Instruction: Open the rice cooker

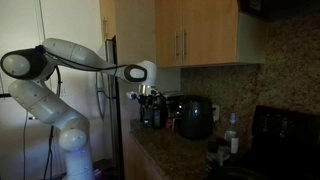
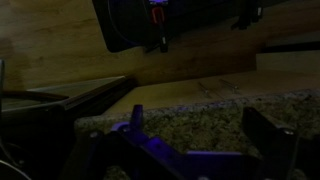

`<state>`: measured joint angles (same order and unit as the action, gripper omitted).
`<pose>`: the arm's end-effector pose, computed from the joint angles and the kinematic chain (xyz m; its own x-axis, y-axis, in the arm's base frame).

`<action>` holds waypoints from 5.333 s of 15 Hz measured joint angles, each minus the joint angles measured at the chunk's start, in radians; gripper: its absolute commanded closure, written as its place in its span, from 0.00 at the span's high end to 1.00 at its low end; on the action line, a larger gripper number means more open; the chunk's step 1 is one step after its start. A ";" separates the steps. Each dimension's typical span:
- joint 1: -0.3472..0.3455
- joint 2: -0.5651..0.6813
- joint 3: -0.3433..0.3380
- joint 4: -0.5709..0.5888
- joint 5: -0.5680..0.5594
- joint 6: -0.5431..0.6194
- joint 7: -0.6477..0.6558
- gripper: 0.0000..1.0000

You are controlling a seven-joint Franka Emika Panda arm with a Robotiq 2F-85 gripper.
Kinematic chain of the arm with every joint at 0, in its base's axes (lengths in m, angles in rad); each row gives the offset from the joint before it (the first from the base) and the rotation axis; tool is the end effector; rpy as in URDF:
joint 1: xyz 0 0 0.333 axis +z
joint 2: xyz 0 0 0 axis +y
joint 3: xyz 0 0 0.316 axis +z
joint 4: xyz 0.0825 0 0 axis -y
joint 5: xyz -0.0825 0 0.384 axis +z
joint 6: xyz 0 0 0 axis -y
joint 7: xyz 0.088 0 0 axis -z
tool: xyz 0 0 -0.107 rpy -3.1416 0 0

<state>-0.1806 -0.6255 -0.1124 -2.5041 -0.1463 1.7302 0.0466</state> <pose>0.3259 -0.1148 0.4796 0.9491 -0.2784 -0.1470 -0.2691 -0.9598 0.0805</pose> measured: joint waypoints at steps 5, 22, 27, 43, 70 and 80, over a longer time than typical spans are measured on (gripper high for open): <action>0.001 0.000 0.006 -0.034 -0.005 0.106 0.032 0.96; 0.072 0.193 0.252 -0.154 0.050 0.852 0.378 1.00; 0.053 0.377 0.322 -0.053 -0.070 1.028 0.469 1.00; -0.020 0.723 0.330 0.161 -0.512 1.235 0.929 1.00; 0.081 0.887 0.215 0.367 -1.243 1.240 1.579 0.06; 0.084 0.867 0.214 0.320 -0.965 1.239 1.292 0.06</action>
<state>-0.0967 0.2415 0.1011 -2.1842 -1.1116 2.9688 1.3388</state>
